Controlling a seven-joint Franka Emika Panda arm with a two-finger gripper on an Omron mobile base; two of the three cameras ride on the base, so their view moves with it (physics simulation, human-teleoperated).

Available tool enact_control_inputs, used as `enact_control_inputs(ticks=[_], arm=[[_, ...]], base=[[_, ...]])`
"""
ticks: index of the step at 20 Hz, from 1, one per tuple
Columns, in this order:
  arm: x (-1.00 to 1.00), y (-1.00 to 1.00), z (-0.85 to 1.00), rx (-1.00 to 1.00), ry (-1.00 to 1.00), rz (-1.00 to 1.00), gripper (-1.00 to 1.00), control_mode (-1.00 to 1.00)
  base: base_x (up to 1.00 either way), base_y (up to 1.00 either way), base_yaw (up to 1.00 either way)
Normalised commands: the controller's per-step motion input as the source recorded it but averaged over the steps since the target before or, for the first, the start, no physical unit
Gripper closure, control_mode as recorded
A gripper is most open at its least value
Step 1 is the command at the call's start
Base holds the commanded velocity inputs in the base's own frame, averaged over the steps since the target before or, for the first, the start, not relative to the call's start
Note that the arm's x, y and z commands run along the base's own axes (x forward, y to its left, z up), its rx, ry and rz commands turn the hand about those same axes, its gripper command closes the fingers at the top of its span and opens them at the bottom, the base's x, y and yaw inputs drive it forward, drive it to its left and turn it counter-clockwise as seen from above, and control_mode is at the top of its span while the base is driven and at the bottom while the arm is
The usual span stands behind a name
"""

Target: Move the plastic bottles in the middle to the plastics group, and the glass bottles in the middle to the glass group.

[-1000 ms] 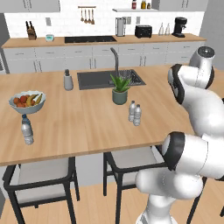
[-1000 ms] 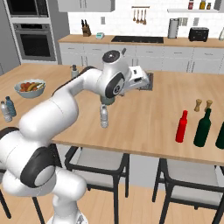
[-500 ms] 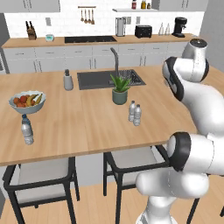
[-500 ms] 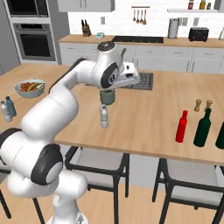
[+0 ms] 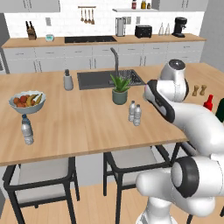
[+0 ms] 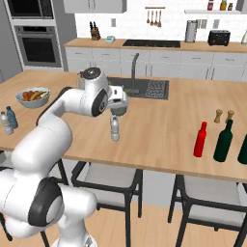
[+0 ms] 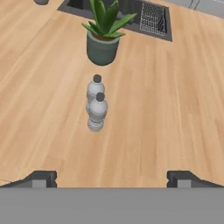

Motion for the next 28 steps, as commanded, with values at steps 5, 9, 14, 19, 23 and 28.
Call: enact_control_inputs(ticks=[5,9,14,19,23,28], arm=[[0.07,0.64,0.01,0.01,0.11,-0.02,-1.0,-1.0],[0.4,0.17,-0.01,0.0,0.08,-0.01,-1.0,-1.0],[0.57,-0.1,-0.12,0.01,0.01,-0.02,-1.0,-1.0],[0.28,-0.02,-0.44,0.04,0.03,0.0,-1.0,-1.0],[0.24,0.0,-0.63,0.06,0.0,0.0,-1.0,-1.0],[0.29,-0.02,-0.31,0.0,0.0,0.0,-1.0,-1.0]], base=[[0.0,0.0,0.0],[0.0,0.0,0.0],[0.0,0.0,0.0],[0.0,0.0,0.0],[0.0,0.0,0.0],[0.0,0.0,0.0]])
